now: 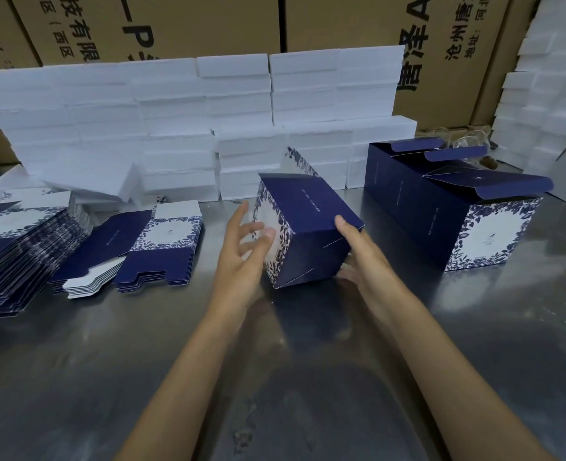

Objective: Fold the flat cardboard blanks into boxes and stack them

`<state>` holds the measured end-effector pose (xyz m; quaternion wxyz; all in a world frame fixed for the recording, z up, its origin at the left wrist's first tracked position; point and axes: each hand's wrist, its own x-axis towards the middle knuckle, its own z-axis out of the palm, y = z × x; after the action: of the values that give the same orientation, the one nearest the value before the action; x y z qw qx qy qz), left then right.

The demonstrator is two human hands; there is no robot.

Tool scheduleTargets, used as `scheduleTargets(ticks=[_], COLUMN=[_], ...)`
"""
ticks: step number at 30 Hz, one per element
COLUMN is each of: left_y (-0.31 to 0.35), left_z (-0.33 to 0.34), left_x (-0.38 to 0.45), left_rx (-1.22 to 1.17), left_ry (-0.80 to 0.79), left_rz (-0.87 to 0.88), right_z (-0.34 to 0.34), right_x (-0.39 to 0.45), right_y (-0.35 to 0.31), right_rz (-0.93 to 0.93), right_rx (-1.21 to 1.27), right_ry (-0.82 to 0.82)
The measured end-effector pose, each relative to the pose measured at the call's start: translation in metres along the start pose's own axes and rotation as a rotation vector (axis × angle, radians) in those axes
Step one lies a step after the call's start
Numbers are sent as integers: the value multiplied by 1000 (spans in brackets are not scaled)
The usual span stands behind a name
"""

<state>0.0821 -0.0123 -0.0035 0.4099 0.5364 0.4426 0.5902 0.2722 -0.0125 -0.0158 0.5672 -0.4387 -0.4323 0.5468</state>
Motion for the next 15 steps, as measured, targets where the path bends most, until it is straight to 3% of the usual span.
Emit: scheduleTargets(ticks=[4,7,11,15], left_y=[2,5,8,12], left_z=[-6,-11,-6,-4], left_x=[2,6,4,1], left_rx=[-177,-334,-250,-151], left_ry=[124,118,94,39], left_rz=[-71,-146,-141,-116], right_z=[-6,-5,2,6], right_x=[3,2,0,-6], right_y=[-3,-4,-2,-10], right_rz=[-71,-88,-108,-147], right_rx=[202,72,-155,-81], right_ry=[-11,63,197,72])
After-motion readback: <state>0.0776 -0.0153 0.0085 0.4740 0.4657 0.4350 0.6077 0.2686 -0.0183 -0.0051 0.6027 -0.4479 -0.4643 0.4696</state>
